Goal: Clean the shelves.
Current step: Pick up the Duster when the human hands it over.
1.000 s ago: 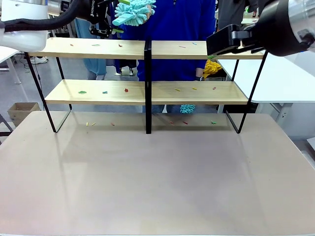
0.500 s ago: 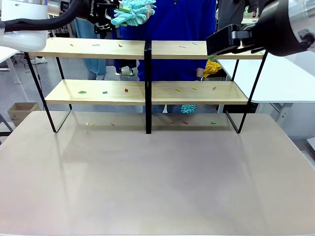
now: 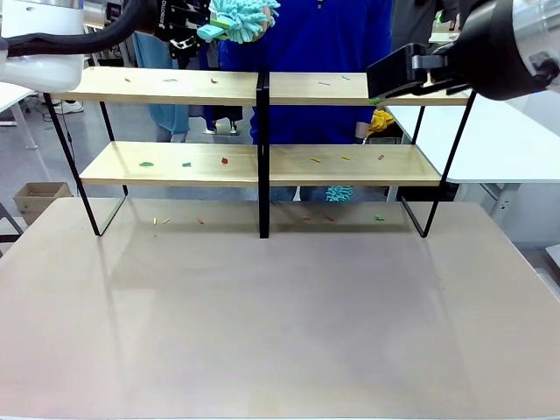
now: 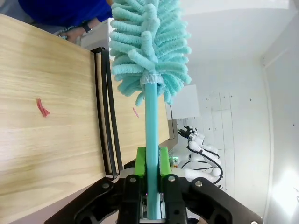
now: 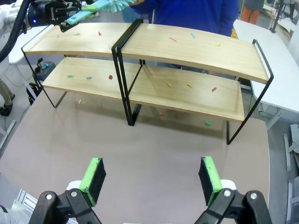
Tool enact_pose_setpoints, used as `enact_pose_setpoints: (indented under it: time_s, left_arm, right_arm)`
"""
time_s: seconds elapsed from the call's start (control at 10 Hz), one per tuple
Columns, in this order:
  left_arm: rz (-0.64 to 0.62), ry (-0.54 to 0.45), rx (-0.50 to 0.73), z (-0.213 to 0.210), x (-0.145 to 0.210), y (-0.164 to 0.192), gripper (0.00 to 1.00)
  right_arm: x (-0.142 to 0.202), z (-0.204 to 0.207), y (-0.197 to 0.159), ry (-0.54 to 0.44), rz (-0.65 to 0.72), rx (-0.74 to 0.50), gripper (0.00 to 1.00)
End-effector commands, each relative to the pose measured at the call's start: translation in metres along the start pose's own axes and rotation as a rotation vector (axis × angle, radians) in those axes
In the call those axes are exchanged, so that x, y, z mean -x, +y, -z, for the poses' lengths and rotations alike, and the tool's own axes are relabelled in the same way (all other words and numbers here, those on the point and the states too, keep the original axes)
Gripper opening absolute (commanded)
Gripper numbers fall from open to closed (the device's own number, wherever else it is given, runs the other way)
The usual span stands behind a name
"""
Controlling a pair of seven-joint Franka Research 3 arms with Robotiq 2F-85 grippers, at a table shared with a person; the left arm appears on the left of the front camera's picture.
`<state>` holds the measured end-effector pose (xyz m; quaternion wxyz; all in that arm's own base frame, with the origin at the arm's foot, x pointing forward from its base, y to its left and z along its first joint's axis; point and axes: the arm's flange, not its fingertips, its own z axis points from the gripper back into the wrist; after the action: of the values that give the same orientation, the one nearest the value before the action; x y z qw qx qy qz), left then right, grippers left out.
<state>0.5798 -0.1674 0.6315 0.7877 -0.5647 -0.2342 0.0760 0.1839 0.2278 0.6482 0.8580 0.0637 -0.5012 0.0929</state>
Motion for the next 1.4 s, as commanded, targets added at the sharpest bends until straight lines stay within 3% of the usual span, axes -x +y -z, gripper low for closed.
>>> enact_pose_setpoints:
  time_s: [0.0, 0.2, 0.4, 0.7, 0.9, 1.0, 1.2, 1.3]
  left_arm:
    - [0.059, -0.018, 0.028, -0.025, 0.009, -0.006, 0.00]
    - [0.171, 0.110, 0.011, -0.096, 0.038, -0.034, 0.00]
    - [0.269, 0.151, -0.064, -0.201, 0.078, -0.052, 0.00]
    - [0.354, -0.107, -0.184, -0.379, 0.140, -0.039, 0.00]
    - [0.264, -0.280, -0.242, -0.461, 0.186, -0.014, 0.00]
    - [0.192, -0.352, -0.256, -0.488, 0.207, 0.005, 0.00]
    - [0.145, -0.313, -0.195, -0.491, 0.208, 0.034, 0.00]
    - [0.205, -0.351, -0.246, -0.511, 0.213, 0.009, 0.04]
  right_arm:
    - [-0.001, -0.001, 0.000, 0.002, -0.004, -0.008, 1.00]
    - [-0.001, -0.001, 0.000, 0.002, -0.004, -0.008, 1.00]
    - [-0.001, -0.001, 0.000, 0.002, -0.004, -0.008, 1.00]
    - [-0.001, -0.001, 0.000, 0.002, -0.004, -0.008, 1.00]
    - [-0.001, -0.001, 0.000, 0.002, -0.004, -0.008, 1.00]
    - [-0.001, -0.001, 0.000, 0.002, -0.004, -0.008, 1.00]
    - [-0.001, -0.001, 0.000, 0.002, -0.004, -0.008, 1.00]
    - [-0.001, -0.001, 0.000, 0.002, -0.004, -0.008, 1.00]
